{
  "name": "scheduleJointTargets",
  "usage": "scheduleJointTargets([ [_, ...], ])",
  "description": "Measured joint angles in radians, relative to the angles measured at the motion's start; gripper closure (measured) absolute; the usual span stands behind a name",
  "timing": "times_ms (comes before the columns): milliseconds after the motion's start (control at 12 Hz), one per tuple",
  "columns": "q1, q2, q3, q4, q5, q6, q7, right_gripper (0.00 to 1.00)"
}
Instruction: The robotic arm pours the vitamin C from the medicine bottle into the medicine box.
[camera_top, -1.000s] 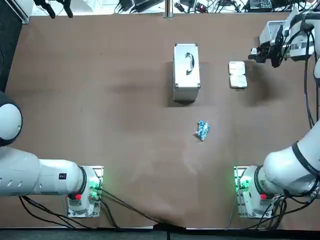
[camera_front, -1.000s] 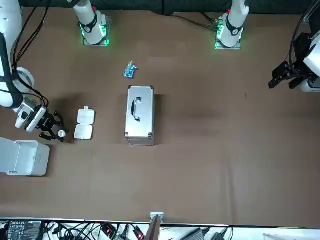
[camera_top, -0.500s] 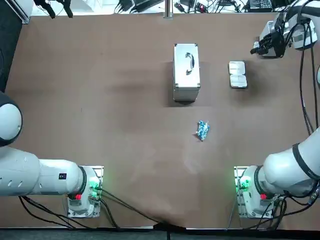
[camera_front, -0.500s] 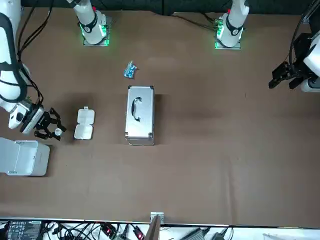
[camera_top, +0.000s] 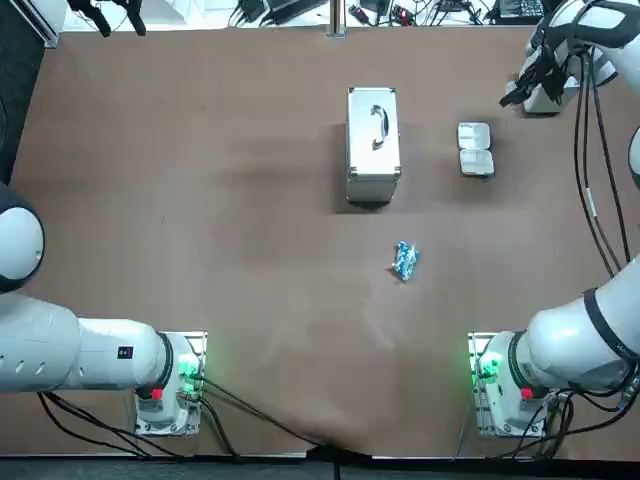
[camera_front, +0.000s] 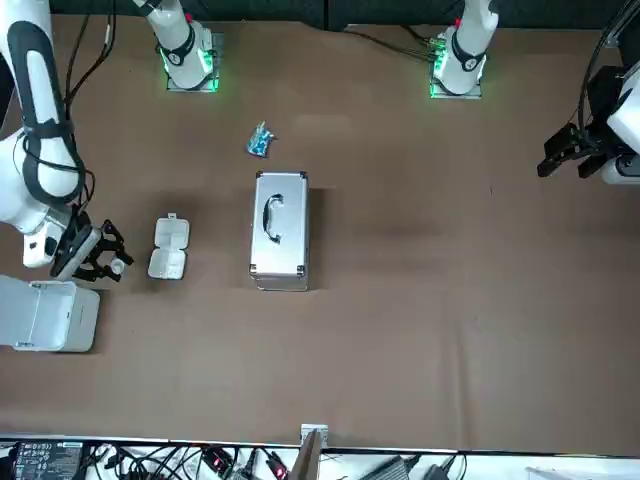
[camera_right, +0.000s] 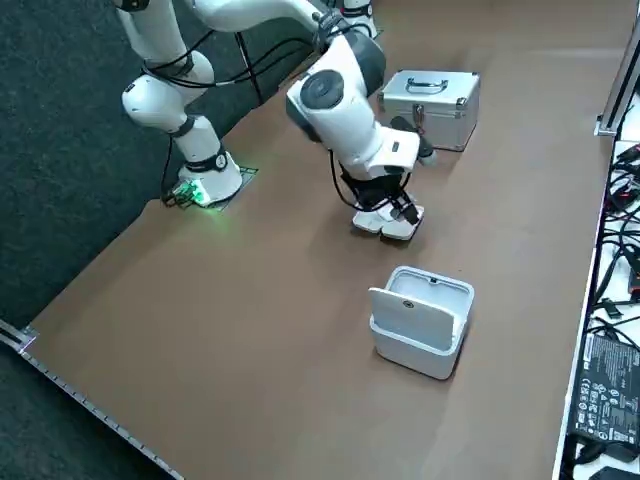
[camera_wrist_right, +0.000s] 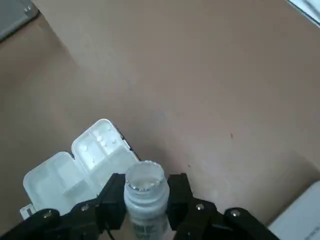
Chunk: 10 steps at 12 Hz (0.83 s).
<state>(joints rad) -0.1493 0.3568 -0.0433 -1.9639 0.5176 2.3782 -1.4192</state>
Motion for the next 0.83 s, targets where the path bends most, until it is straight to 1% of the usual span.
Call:
scheduleJointTargets([
  [417, 0.008, -0.011, 0.07, 0.042, -0.321, 0.0, 0.24, 0.56],
  [583, 0.021, -0.011, 0.084, 0.044, -0.405, 0.0, 0.279, 0.56],
  [833, 0.036, -0.01, 0.092, 0.044, -0.534, -0.001, 0.292, 0.56],
])
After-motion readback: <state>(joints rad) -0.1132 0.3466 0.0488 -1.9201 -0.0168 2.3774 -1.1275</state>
